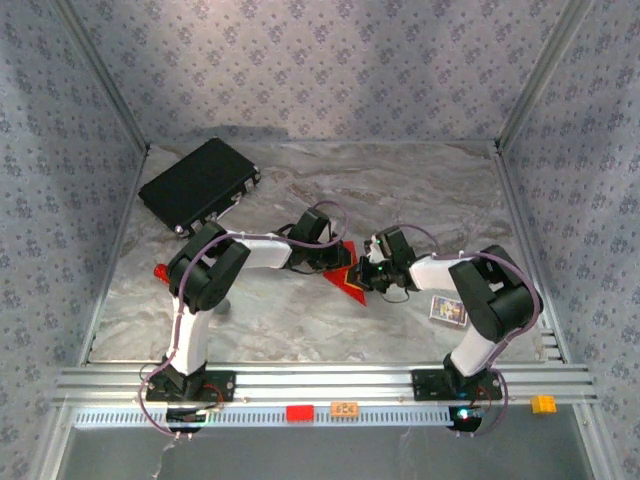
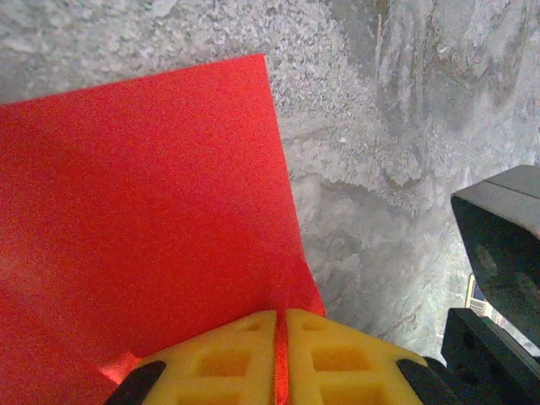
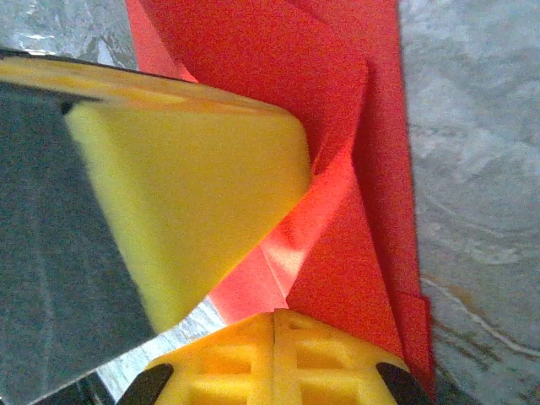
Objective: Fold a paper plane with a square sheet of paper (pick it up from the middle)
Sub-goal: Fourth fold the wing at the center of the table.
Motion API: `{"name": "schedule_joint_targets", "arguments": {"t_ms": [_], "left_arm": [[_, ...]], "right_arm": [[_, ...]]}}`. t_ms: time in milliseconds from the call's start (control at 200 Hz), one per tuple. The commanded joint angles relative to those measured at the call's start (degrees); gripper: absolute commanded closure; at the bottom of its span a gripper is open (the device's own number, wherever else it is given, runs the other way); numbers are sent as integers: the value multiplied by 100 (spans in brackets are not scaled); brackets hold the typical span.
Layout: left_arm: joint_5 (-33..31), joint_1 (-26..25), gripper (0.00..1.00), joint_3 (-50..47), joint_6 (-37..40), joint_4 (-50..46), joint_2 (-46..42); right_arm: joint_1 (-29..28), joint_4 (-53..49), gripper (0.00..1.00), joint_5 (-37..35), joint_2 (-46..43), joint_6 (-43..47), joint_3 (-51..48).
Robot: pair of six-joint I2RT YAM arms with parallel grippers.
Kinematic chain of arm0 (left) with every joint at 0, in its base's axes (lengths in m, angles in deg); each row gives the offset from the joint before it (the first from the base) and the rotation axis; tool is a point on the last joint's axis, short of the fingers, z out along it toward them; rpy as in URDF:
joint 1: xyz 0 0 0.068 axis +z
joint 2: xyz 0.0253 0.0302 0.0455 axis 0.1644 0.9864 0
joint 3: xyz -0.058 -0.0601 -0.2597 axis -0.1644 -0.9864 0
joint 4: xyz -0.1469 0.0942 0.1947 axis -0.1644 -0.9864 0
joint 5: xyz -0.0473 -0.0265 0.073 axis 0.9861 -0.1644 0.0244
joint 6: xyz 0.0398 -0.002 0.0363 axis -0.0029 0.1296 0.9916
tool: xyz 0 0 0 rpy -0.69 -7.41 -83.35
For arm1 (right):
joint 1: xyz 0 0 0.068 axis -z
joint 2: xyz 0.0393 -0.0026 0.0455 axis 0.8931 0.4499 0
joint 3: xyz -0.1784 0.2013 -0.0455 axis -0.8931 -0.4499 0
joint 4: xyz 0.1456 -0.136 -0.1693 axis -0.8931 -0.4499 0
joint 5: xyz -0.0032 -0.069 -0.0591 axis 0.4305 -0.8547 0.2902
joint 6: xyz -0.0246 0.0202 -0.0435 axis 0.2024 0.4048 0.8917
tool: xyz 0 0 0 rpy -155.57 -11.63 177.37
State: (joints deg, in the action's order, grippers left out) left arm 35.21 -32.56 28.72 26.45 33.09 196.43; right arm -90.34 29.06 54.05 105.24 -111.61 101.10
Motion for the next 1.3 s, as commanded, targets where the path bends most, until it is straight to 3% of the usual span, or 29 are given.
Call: {"name": "schedule_joint_targets", "arguments": {"t_ms": [0, 160, 590, 944, 1144, 1294], "left_arm": [[-320, 32, 89, -182, 102, -464, 310], [-275, 83, 88, -169, 141, -432, 197], [-303, -71, 80, -205, 251, -489, -800], [-408, -302, 88, -350, -257, -205, -212], [-910, -155, 90, -260, -305, -662, -135], [-890, 70, 90, -206, -232, -709, -135]], "right_arm": [[125, 368, 99, 96, 155, -302, -566], [211, 929, 99, 390, 240, -484, -970], [194, 607, 100, 460, -6, -346, -1133], [194, 620, 100, 410, 11, -378, -1173], [197, 435, 100, 326, -5, -272, -1247], [200, 375, 100, 308, -54, -223, -1284]]}}
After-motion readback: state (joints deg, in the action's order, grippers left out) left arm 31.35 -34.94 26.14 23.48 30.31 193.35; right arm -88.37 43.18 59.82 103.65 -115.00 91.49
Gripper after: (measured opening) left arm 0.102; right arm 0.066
